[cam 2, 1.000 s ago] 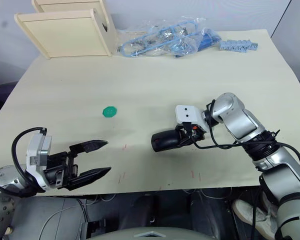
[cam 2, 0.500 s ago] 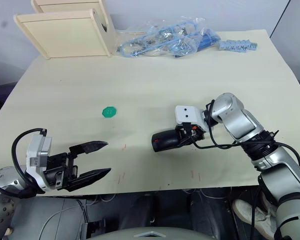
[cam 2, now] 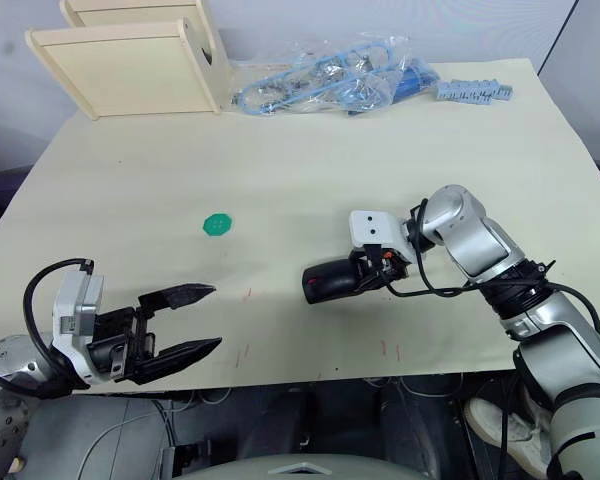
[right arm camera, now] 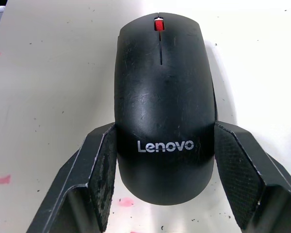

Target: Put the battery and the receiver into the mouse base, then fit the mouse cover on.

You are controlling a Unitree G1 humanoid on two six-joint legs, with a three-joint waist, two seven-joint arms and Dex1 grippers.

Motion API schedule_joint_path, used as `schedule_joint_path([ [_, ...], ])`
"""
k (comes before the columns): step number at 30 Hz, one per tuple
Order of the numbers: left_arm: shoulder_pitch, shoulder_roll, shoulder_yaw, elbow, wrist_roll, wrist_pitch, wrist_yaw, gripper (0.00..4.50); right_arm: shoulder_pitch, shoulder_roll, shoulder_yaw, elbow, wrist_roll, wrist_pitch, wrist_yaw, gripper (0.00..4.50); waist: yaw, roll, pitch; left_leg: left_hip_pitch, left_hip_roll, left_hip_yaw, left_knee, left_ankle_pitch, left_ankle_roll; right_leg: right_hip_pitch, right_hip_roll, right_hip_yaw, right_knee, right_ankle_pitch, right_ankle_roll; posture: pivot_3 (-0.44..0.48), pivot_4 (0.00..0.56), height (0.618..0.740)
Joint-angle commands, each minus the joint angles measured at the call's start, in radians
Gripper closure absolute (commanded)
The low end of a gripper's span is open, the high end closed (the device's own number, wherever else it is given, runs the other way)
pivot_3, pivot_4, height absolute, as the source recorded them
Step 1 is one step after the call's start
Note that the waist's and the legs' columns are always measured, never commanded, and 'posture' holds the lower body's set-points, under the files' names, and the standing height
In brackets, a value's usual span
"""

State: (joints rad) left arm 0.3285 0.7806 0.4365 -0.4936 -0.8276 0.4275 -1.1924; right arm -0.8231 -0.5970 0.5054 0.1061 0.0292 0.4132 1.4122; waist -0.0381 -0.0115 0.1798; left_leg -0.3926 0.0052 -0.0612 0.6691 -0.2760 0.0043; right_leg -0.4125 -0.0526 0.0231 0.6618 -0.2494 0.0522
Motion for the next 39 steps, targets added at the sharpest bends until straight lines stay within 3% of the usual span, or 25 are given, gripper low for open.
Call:
schedule_joint_path([
  [1,0.004,0.004,0.031,-0.033,-0.009,-0.019,-0.002,0.00,-0.017,0.007,0.004,0.008,-0.009,-0.016,0.015,1.76,-0.001,0.000,0.000,0.000,0.000,0.000,0.000,0.000,0.000,0.000,0.000,0.000,0.000,0.000,0.000,0.000,0.150,0.740],
  [36,0.012,0.004,0.034,-0.043,-0.016,-0.013,0.000,0.00,-0.040,0.037,-0.005,0.054,-0.024,-0.040,0.039,1.76,-0.002,0.000,0.000,0.001,0.000,0.001,0.000,0.000,-0.001,0.000,0.001,0.000,0.001,0.001,-0.001,0.000,0.150,0.740],
  [39,0.010,0.004,0.032,-0.041,-0.016,-0.012,0.001,0.00,-0.042,0.041,-0.009,0.054,-0.024,-0.041,0.035,0.79,-0.003,0.000,0.000,0.002,0.000,0.001,0.000,0.000,-0.001,0.000,0.001,0.000,0.001,0.001,-0.001,0.000,0.150,0.740],
])
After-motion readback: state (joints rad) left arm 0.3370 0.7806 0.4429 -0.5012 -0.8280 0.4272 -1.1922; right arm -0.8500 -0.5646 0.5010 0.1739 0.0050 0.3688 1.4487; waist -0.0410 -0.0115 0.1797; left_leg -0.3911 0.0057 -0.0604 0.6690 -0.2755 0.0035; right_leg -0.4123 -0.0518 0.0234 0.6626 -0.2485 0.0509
